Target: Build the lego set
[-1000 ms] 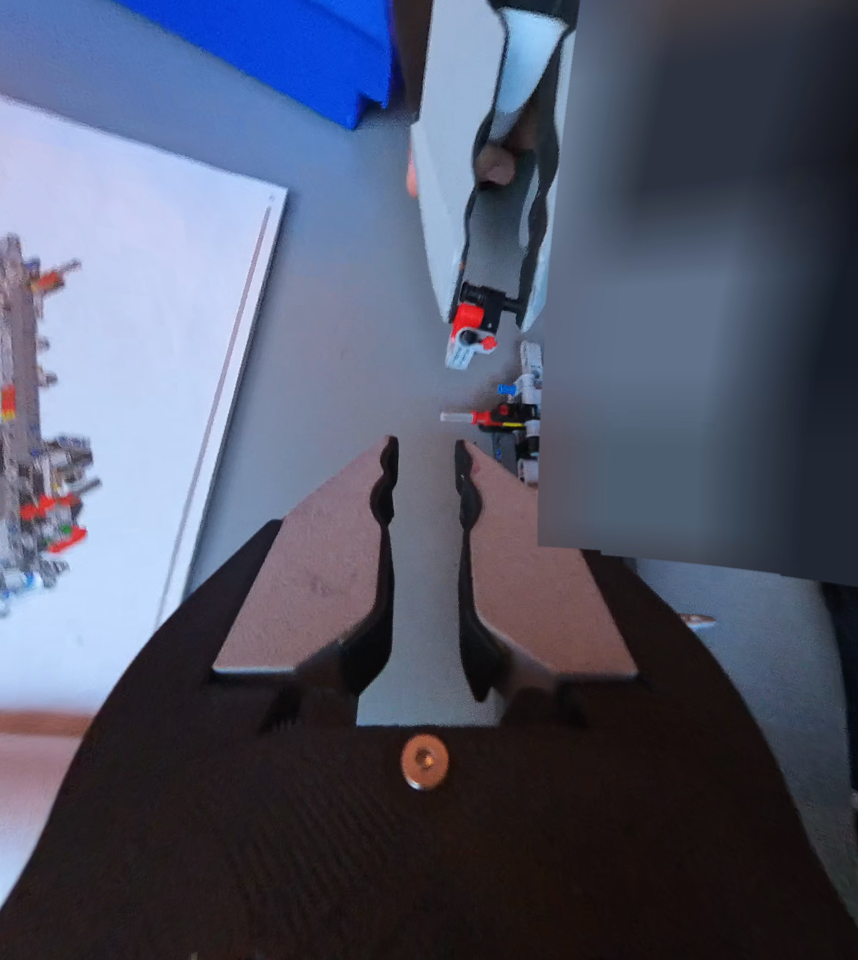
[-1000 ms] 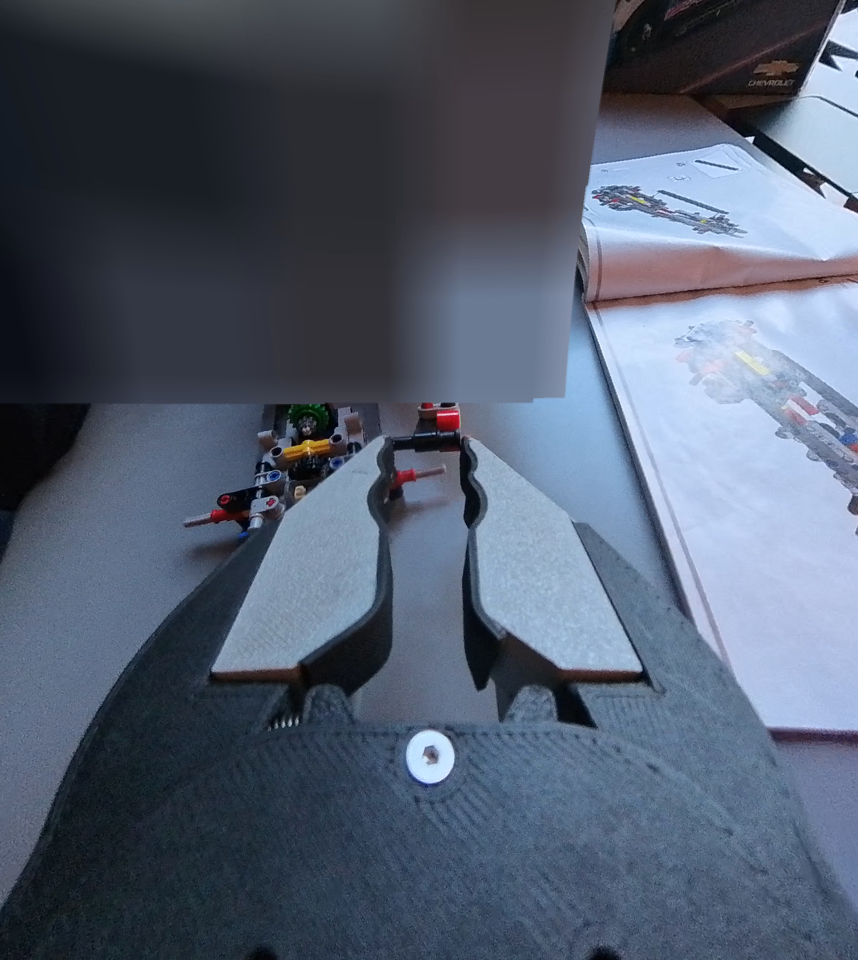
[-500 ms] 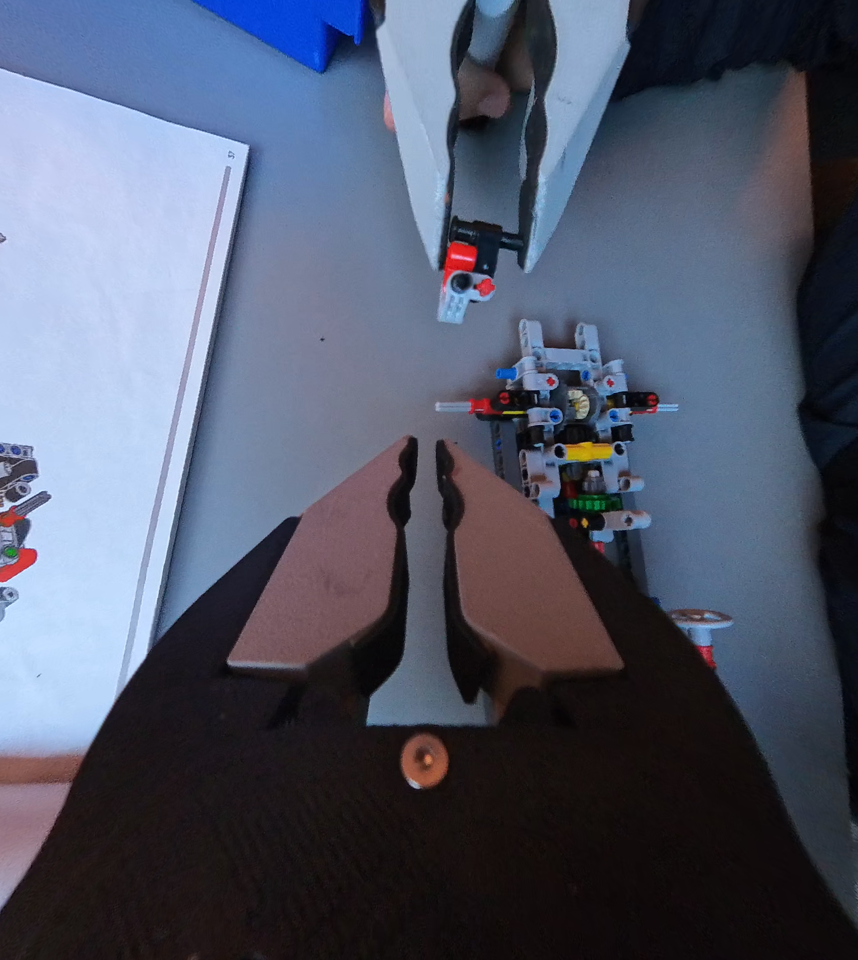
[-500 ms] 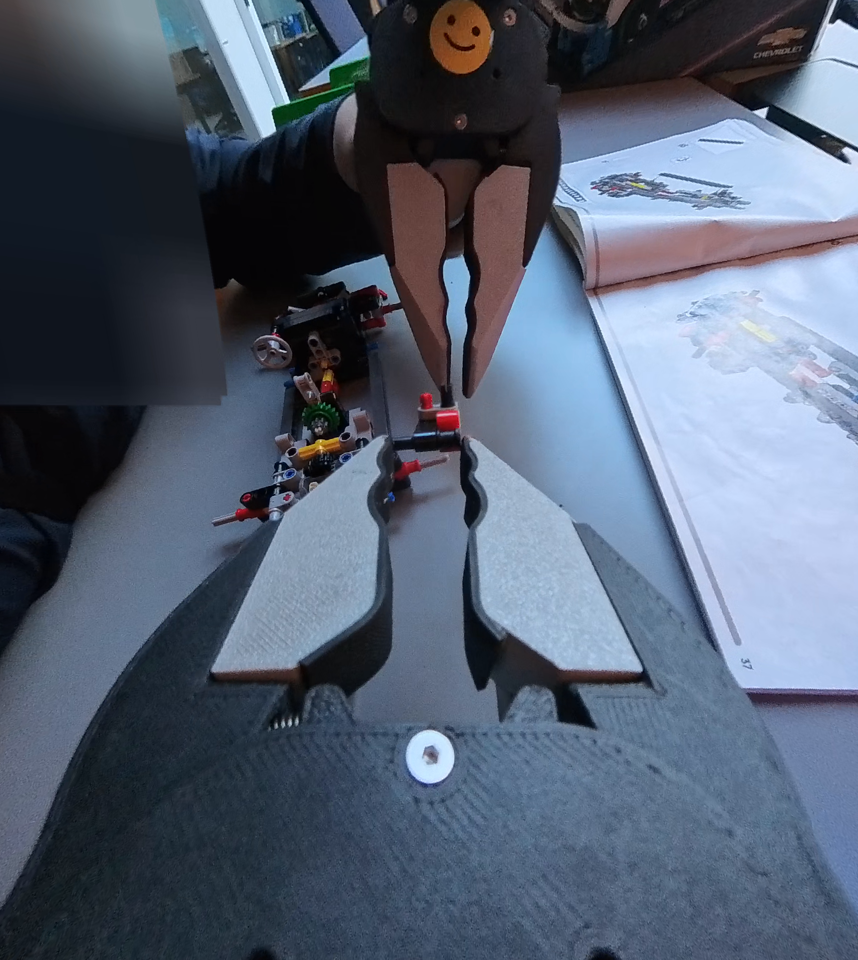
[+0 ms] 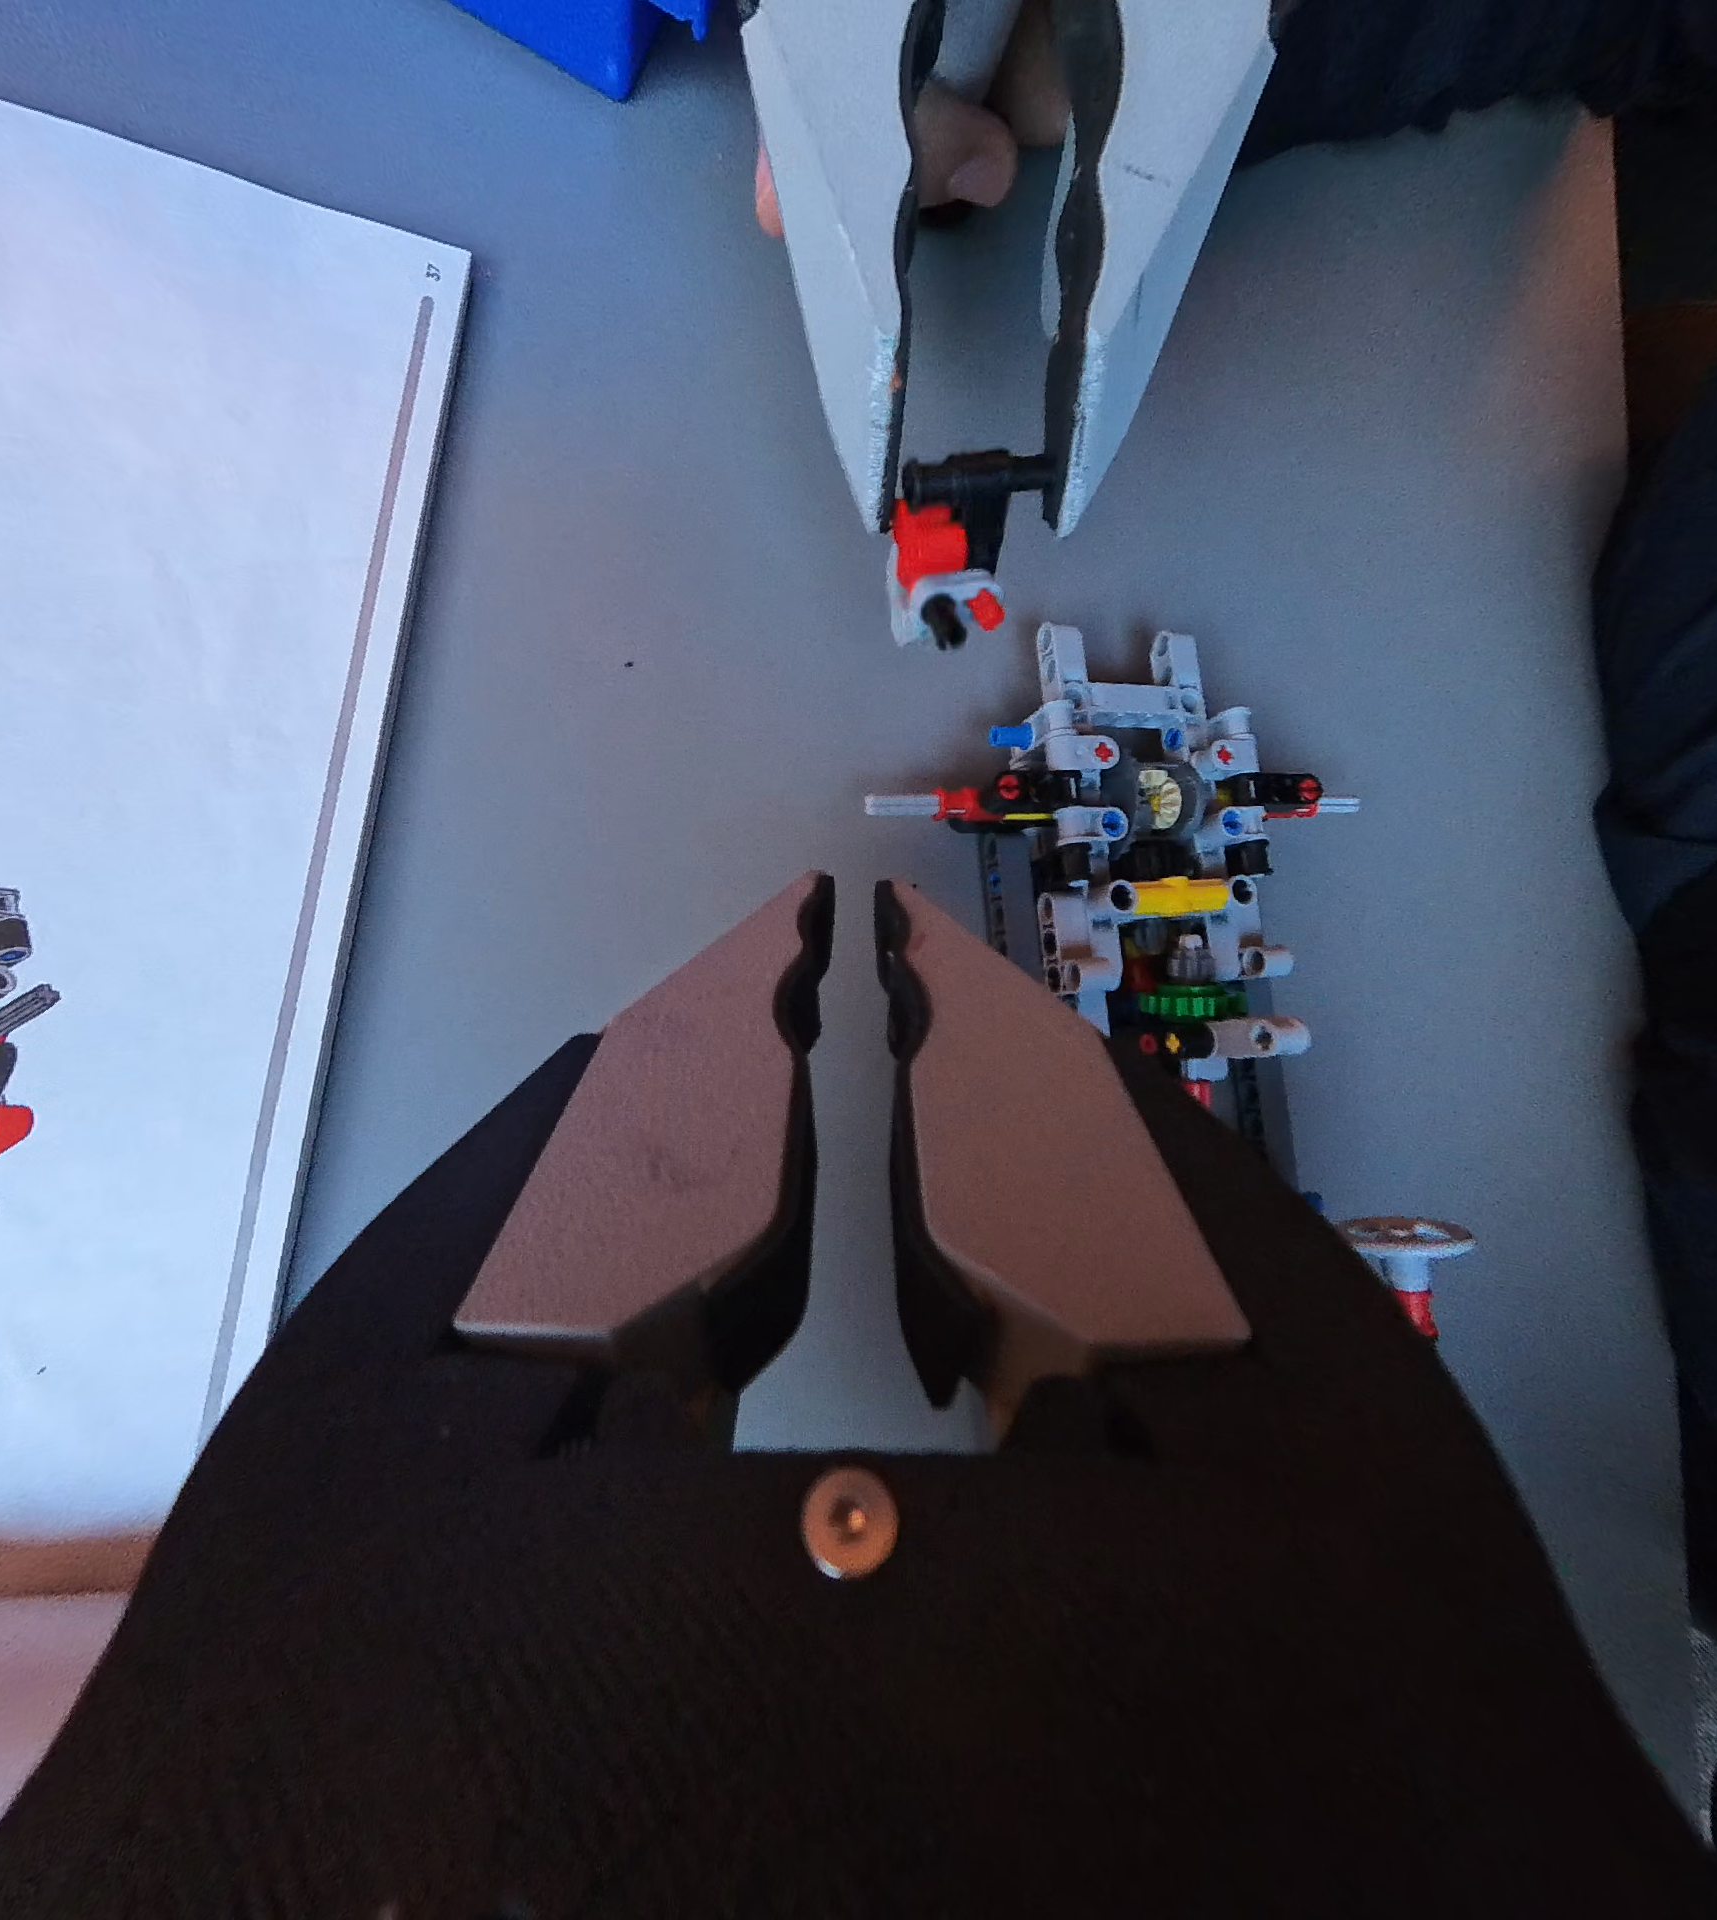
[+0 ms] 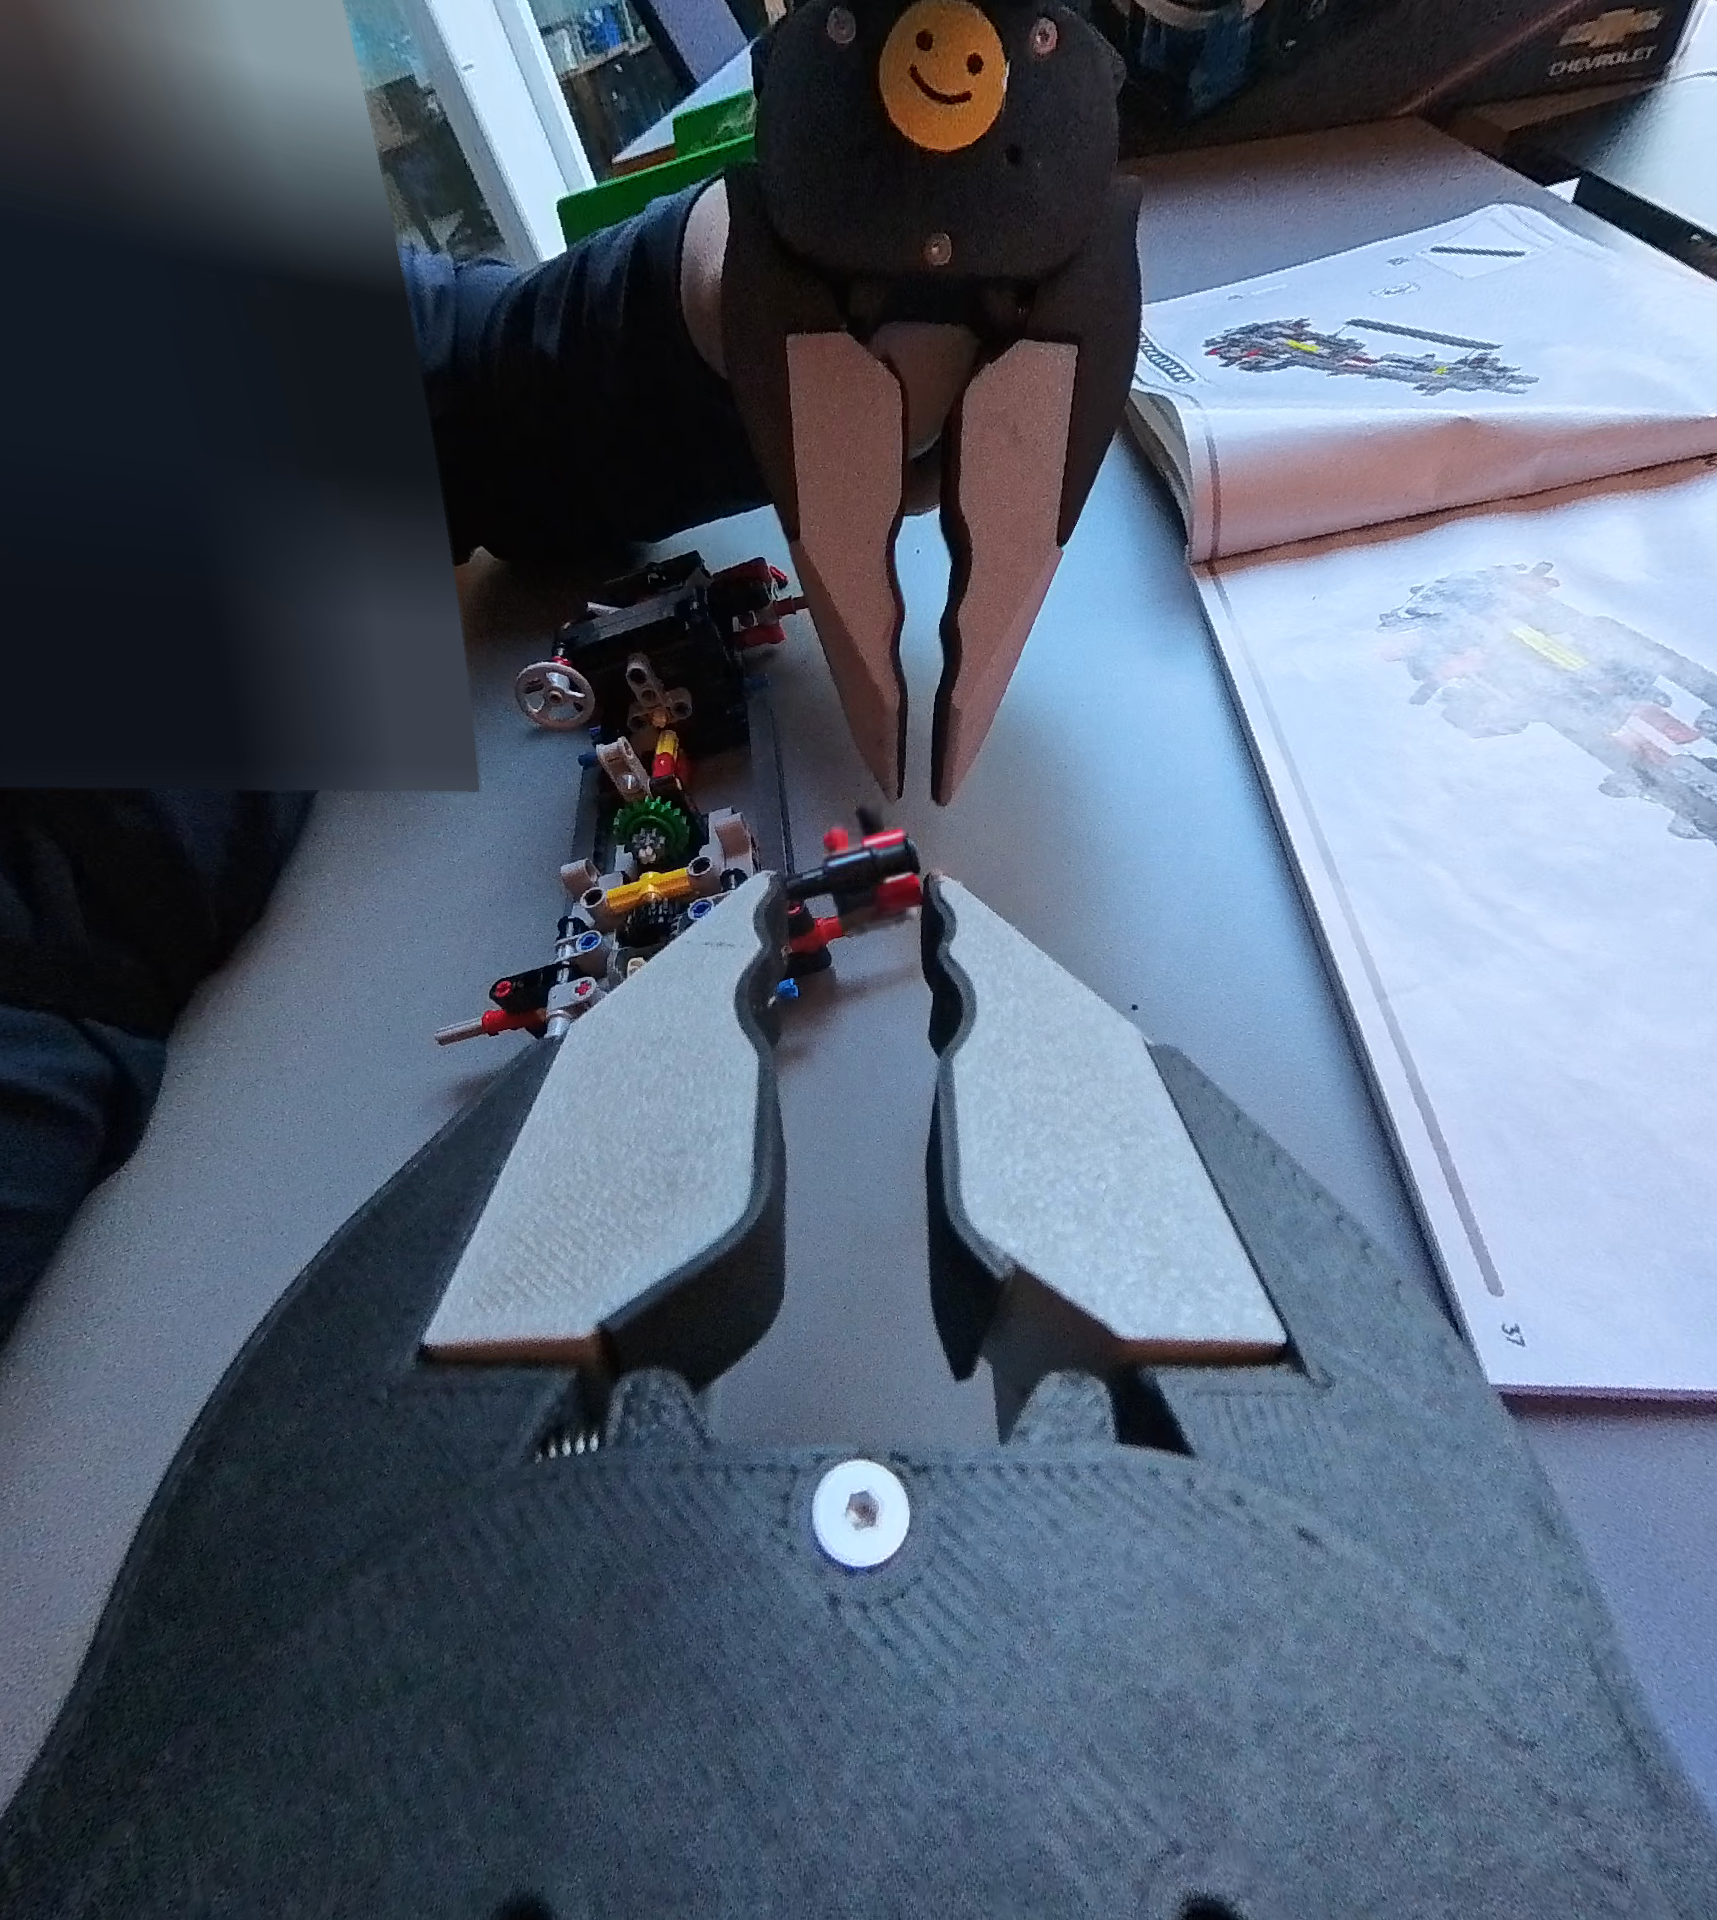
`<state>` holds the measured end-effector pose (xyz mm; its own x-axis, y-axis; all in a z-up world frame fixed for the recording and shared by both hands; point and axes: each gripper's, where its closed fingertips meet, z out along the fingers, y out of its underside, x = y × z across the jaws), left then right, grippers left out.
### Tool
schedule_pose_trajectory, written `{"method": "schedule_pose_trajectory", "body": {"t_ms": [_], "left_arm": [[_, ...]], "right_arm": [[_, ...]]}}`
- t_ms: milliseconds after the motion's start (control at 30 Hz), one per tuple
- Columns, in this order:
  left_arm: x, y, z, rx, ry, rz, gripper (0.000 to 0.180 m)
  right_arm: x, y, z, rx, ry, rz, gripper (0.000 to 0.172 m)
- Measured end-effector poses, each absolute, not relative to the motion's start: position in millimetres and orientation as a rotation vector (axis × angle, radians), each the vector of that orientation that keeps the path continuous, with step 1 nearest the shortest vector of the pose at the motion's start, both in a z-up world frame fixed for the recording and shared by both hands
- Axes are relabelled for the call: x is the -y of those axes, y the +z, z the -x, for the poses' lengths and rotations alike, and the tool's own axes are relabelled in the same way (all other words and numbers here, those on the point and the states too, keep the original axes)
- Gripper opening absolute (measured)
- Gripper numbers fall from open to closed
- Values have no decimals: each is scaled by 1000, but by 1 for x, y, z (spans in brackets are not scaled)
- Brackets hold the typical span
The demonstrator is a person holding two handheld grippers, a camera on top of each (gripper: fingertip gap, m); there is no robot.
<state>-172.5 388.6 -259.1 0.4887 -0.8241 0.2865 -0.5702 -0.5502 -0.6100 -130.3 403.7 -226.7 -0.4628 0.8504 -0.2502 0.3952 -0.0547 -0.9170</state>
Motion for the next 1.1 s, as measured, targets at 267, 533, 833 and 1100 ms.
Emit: {"method": "schedule_pose_trajectory", "body": {"t_ms": [267,533,833,1100], "left_arm": [[-386,-266,169,-1170,-807,2314,6],[-388,-267,172,-1161,-790,2326,6],[-385,-255,170,-1186,-750,2291,5],[-383,-258,168,-1198,-743,2307,6]], "right_arm": [[-406,-232,133,1837,1493,1364,0],[-416,-232,128,1786,1430,1384,11],[-406,-255,100,1862,1217,1465,29],[-390,-275,100,1996,1031,1439,25]]}}
